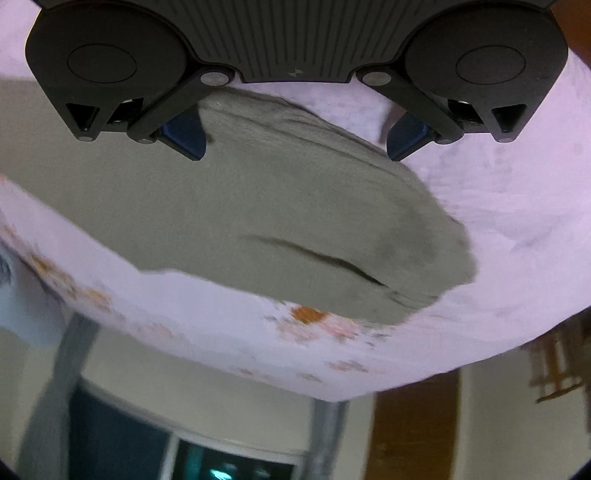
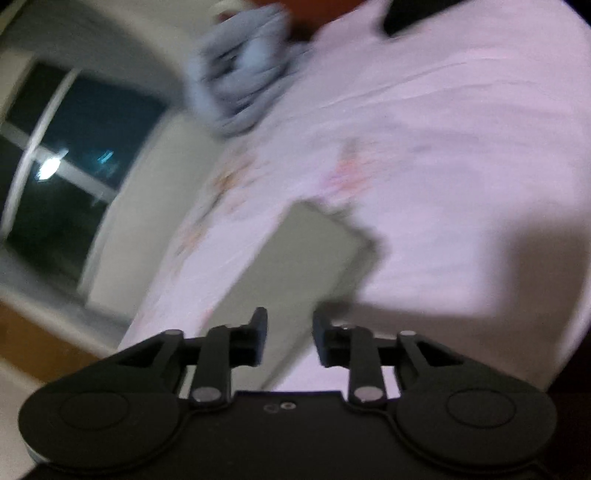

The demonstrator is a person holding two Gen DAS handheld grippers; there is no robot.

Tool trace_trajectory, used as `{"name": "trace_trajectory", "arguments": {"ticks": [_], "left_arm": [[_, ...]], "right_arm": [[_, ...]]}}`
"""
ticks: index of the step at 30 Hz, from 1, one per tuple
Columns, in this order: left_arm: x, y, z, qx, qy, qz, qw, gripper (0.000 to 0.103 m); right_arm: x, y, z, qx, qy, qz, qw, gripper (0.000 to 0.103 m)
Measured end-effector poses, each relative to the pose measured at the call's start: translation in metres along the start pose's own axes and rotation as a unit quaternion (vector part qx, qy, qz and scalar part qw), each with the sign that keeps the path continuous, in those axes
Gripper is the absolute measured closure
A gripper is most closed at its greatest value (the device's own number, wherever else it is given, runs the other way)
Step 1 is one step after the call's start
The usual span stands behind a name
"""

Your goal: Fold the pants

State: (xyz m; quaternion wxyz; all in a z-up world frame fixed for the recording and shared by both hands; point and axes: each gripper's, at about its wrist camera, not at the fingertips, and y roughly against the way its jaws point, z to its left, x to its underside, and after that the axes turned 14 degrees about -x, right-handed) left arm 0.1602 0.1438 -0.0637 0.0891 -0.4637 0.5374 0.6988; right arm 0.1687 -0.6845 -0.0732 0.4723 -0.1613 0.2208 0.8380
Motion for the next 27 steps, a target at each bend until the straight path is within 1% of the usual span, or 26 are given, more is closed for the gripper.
{"name": "trace_trajectory", "arguments": {"ticks": [2, 4, 5, 8, 10, 13, 14, 15, 16, 17, 18, 20, 23, 25, 26, 27], "left_arm": [[-0.003, 0.001, 0.013, -0.017, 0.024, -0.006, 0.9996, 0.000], [-0.008, -0.002, 0.031, -0.038, 0.040, -0.007, 0.9985, 0.000], [-0.011, -0.005, 0.039, -0.054, 0.044, -0.004, 0.9975, 0.000], [-0.020, -0.015, 0.060, -0.087, 0.059, 0.006, 0.9945, 0.000], [-0.025, -0.022, 0.069, -0.096, 0.061, 0.004, 0.9936, 0.000], [-0.031, -0.030, 0.079, -0.096, 0.067, 0.004, 0.9931, 0.000], [-0.032, -0.033, 0.079, -0.096, 0.066, 0.003, 0.9932, 0.000], [-0.035, -0.037, 0.080, -0.096, 0.064, 0.003, 0.9933, 0.000], [-0.037, -0.040, 0.080, -0.095, 0.062, 0.003, 0.9935, 0.000], [-0.039, -0.044, 0.078, -0.095, 0.057, 0.002, 0.9938, 0.000], [-0.041, -0.047, 0.076, -0.095, 0.051, 0.002, 0.9942, 0.000], [-0.043, -0.052, 0.073, -0.095, 0.042, -0.001, 0.9946, 0.000], [-0.047, -0.063, 0.072, -0.095, 0.039, 0.001, 0.9947, 0.000], [-0.048, -0.068, 0.070, -0.094, 0.039, 0.005, 0.9948, 0.000], [-0.048, -0.070, 0.071, -0.094, 0.040, 0.005, 0.9948, 0.000], [-0.047, -0.074, 0.071, -0.092, 0.040, 0.006, 0.9950, 0.000]], "right_arm": [[0.003, -0.023, 0.021, -0.030, 0.027, 0.032, 0.999, 0.080], [0.009, -0.059, 0.047, -0.051, 0.049, 0.072, 0.995, 0.080], [0.013, -0.078, 0.061, -0.062, 0.062, 0.092, 0.992, 0.080], [0.031, -0.134, 0.105, -0.097, 0.100, 0.143, 0.980, 0.079], [0.048, -0.171, 0.137, -0.109, 0.142, 0.178, 0.968, 0.077], [0.080, -0.227, 0.186, -0.126, 0.205, 0.228, 0.943, 0.069], [0.089, -0.242, 0.200, -0.132, 0.222, 0.239, 0.936, 0.065], [0.100, -0.259, 0.214, -0.138, 0.242, 0.252, 0.927, 0.057], [0.108, -0.271, 0.225, -0.139, 0.257, 0.262, 0.920, 0.053], [0.117, -0.285, 0.237, -0.140, 0.276, 0.271, 0.912, 0.046], [0.124, -0.295, 0.247, -0.143, 0.293, 0.278, 0.904, 0.044], [0.138, -0.317, 0.262, -0.144, 0.316, 0.294, 0.890, 0.044], [0.151, -0.341, 0.274, -0.145, 0.339, 0.310, 0.876, 0.045], [0.157, -0.351, 0.277, -0.142, 0.354, 0.315, 0.869, 0.042], [0.160, -0.354, 0.276, -0.137, 0.363, 0.316, 0.866, 0.037], [0.165, -0.359, 0.276, -0.128, 0.377, 0.315, 0.861, 0.028]]}}
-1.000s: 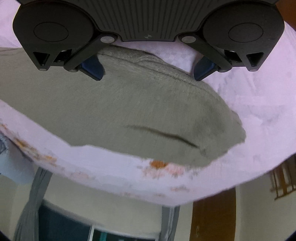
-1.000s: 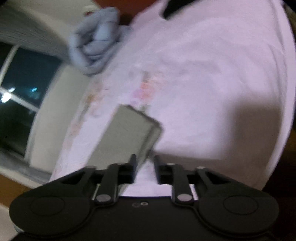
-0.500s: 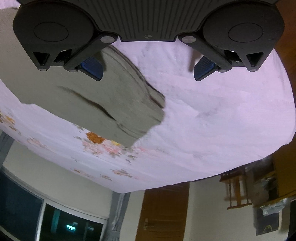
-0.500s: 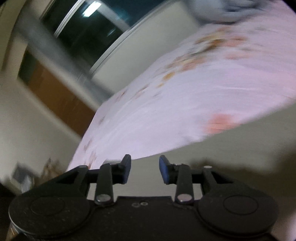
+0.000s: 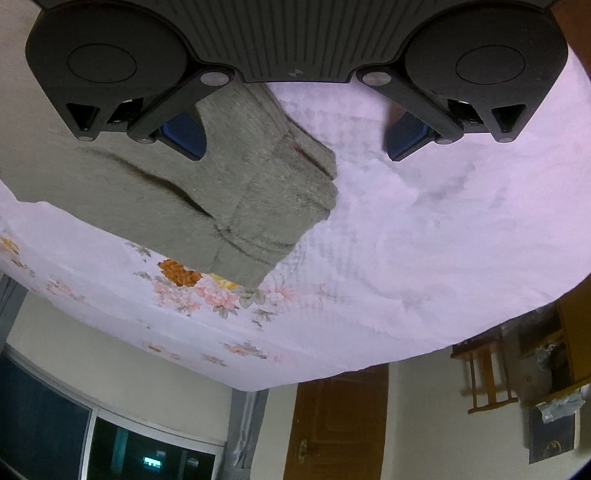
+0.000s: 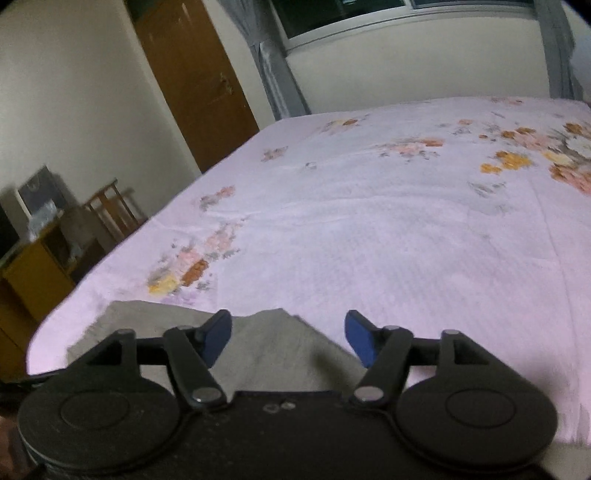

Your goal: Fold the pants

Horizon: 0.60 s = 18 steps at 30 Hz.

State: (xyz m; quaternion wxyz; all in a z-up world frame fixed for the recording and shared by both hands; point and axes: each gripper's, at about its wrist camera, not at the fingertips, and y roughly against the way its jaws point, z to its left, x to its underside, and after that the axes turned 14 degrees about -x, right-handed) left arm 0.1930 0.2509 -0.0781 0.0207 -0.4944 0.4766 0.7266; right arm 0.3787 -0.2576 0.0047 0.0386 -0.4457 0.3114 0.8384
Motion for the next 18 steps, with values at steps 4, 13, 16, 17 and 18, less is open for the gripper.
{"name": "trace_trajectory", "arguments": {"ticks": [4, 13, 16, 17, 18], "left_arm": [[0.000, -0.003, 0.001, 0.007, 0.007, -0.006, 0.9999, 0.000], [-0.006, -0.004, 0.008, 0.027, 0.035, -0.009, 0.9990, 0.007], [-0.007, -0.007, 0.012, 0.043, 0.051, 0.001, 0.9978, 0.018], [-0.007, -0.008, 0.013, 0.049, 0.055, 0.005, 0.9973, 0.022], [-0.007, -0.008, 0.013, 0.054, 0.057, 0.006, 0.9969, 0.029]], "right_arm": [[0.002, -0.029, 0.000, 0.022, 0.042, 0.024, 0.999, 0.018], [-0.001, -0.076, 0.001, -0.019, 0.089, 0.076, 0.993, 0.054], [-0.005, -0.093, 0.000, -0.035, 0.083, 0.097, 0.991, 0.065], [-0.005, -0.099, 0.000, -0.040, 0.079, 0.105, 0.990, 0.071], [-0.006, -0.103, 0.000, -0.045, 0.076, 0.114, 0.989, 0.076]]}}
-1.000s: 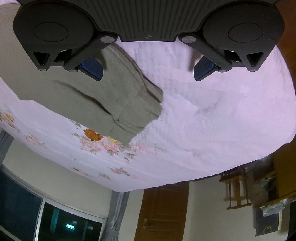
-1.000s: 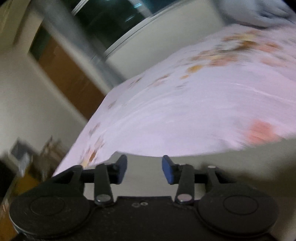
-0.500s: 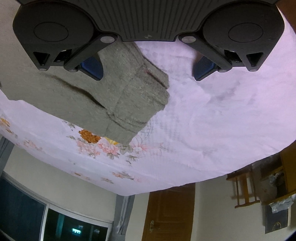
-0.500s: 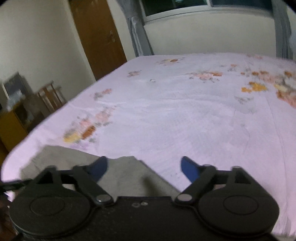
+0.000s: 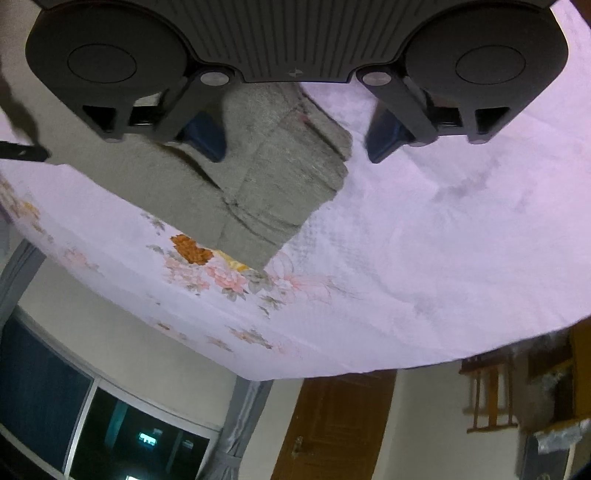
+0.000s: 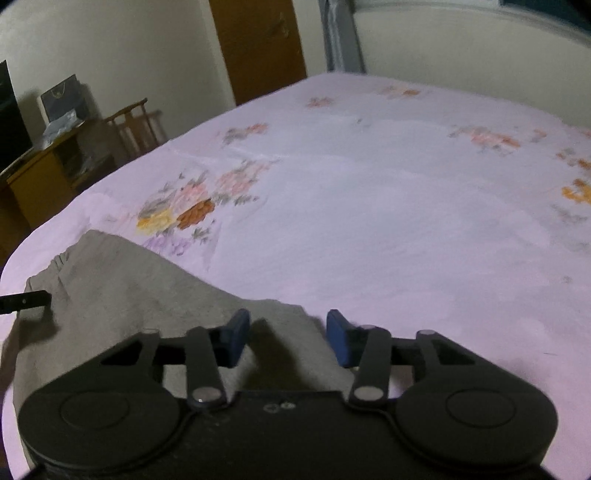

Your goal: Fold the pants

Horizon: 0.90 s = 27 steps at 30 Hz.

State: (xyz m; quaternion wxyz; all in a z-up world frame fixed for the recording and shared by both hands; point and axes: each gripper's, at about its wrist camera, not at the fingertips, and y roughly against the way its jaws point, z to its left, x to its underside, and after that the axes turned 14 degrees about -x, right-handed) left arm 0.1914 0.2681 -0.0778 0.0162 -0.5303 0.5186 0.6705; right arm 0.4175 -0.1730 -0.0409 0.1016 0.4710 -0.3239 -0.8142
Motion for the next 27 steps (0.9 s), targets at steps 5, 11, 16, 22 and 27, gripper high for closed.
{"name": "trace_trajectory", "arguments": {"ticks": [5, 11, 16, 22, 27], "left_arm": [[0.001, -0.003, 0.000, 0.011, 0.003, -0.002, 0.9999, 0.039], [-0.005, -0.003, 0.004, 0.028, 0.013, -0.012, 0.9995, 0.059], [-0.002, -0.013, 0.005, 0.020, -0.003, -0.008, 0.9998, 0.057], [-0.007, -0.004, 0.038, 0.016, 0.038, 0.007, 0.9991, 0.008], [0.005, 0.046, 0.006, 0.025, -0.029, -0.047, 0.9981, 0.008]], "right_arm": [[-0.004, -0.007, 0.004, -0.009, 0.011, 0.023, 1.000, 0.097], [-0.008, -0.012, 0.014, 0.034, 0.056, 0.021, 0.998, 0.103], [0.002, -0.027, 0.015, 0.076, 0.073, 0.034, 0.994, 0.103], [-0.002, 0.013, 0.015, 0.068, 0.020, -0.040, 0.997, 0.096], [0.029, 0.066, 0.060, 0.026, 0.024, -0.080, 0.996, 0.070]]}}
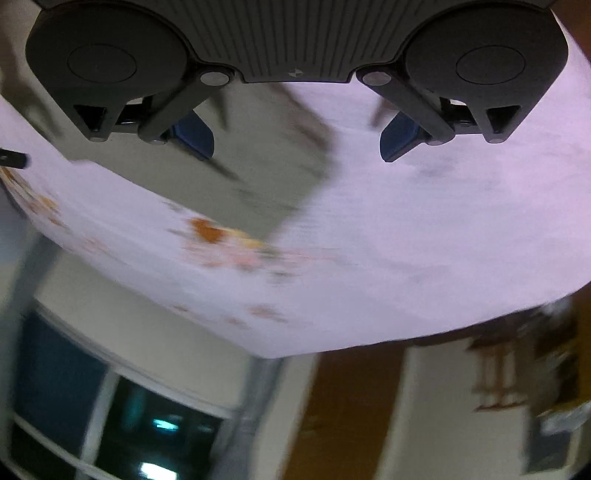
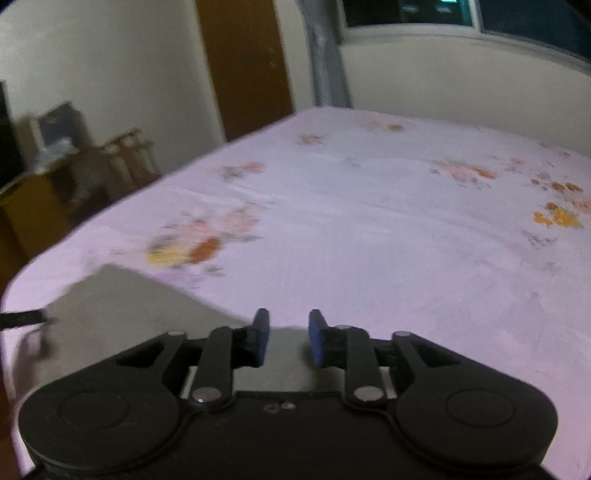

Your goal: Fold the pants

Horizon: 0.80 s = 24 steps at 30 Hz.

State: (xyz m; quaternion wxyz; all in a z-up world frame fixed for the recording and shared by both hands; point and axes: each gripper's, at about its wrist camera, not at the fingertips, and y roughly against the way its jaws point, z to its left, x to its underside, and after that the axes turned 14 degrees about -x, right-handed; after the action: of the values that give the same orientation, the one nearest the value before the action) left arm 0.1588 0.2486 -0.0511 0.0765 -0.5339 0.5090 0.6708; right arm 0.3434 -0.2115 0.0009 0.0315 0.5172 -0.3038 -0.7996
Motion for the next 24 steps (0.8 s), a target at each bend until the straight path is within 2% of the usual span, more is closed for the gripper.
{"name": "trace_trajectory", "arguments": {"ticks": [1, 2, 3, 5, 6, 7, 8, 9, 11, 13, 14, 16, 17, 19, 21, 22, 24], "left_arm": [[0.004, 0.006, -0.013, 0.002, -0.023, -0.009, 0.9997, 0.007], [0.010, 0.009, -0.028, 0.004, -0.050, -0.017, 0.9986, 0.007], [0.017, 0.011, -0.044, 0.006, -0.082, -0.024, 0.9963, 0.007], [0.034, 0.005, -0.066, -0.002, -0.128, -0.017, 0.9916, 0.003], [0.045, -0.010, -0.073, -0.021, -0.151, 0.014, 0.9883, 0.000], [0.049, -0.018, -0.066, -0.011, -0.122, 0.035, 0.9919, 0.000], [0.048, -0.022, -0.053, 0.004, -0.070, 0.052, 0.9962, 0.000], [0.044, -0.020, -0.046, 0.002, -0.055, 0.057, 0.9969, 0.000], [0.038, -0.006, -0.044, -0.029, -0.058, 0.042, 0.9970, 0.000], [0.035, 0.014, -0.050, -0.006, -0.068, 0.012, 0.9976, 0.000], [0.035, 0.021, -0.057, 0.004, -0.074, 0.002, 0.9973, 0.000], [0.039, 0.027, -0.080, 0.023, -0.104, -0.002, 0.9943, 0.000], [0.043, 0.026, -0.090, 0.023, -0.122, 0.004, 0.9922, 0.000], [0.053, 0.016, -0.105, 0.000, -0.161, 0.033, 0.9863, 0.000], [0.054, 0.023, -0.104, 0.000, -0.152, 0.025, 0.9881, 0.000], [0.052, 0.028, -0.105, 0.012, -0.143, 0.018, 0.9894, 0.000], [0.053, 0.037, -0.114, 0.022, -0.146, 0.007, 0.9890, 0.000]], "right_arm": [[0.012, 0.007, 0.008, -0.009, -0.004, 0.003, 1.000, 0.064], [0.024, 0.012, 0.013, -0.010, -0.010, 0.006, 1.000, 0.042], [0.036, 0.014, 0.020, -0.008, -0.009, 0.013, 1.000, 0.027], [0.064, 0.013, 0.028, -0.002, 0.000, 0.048, 0.999, 0.029], [0.077, 0.010, 0.027, 0.014, 0.000, 0.076, 0.997, 0.029], [0.087, 0.011, 0.021, 0.040, -0.001, 0.091, 0.995, 0.029], [0.096, 0.023, 0.011, 0.056, -0.016, 0.078, 0.995, 0.028], [0.101, 0.039, 0.000, 0.066, -0.045, 0.061, 0.995, 0.029], [0.108, 0.087, -0.014, 0.111, -0.085, 0.016, 0.990, 0.028], [0.120, 0.137, -0.023, 0.108, -0.119, -0.037, 0.986, 0.024], [0.126, 0.149, -0.025, 0.109, -0.128, -0.045, 0.985, 0.021], [0.142, 0.165, -0.030, 0.130, -0.130, -0.029, 0.982, 0.020], [0.153, 0.169, -0.036, 0.153, -0.136, -0.016, 0.979, 0.021], [0.178, 0.195, -0.063, 0.218, -0.186, -0.017, 0.958, 0.021], [0.192, 0.228, -0.083, 0.227, -0.239, -0.061, 0.942, 0.023], [0.194, 0.245, -0.088, 0.233, -0.252, -0.086, 0.935, 0.023], [0.186, 0.265, -0.093, 0.246, -0.235, -0.117, 0.933, 0.020]]}}
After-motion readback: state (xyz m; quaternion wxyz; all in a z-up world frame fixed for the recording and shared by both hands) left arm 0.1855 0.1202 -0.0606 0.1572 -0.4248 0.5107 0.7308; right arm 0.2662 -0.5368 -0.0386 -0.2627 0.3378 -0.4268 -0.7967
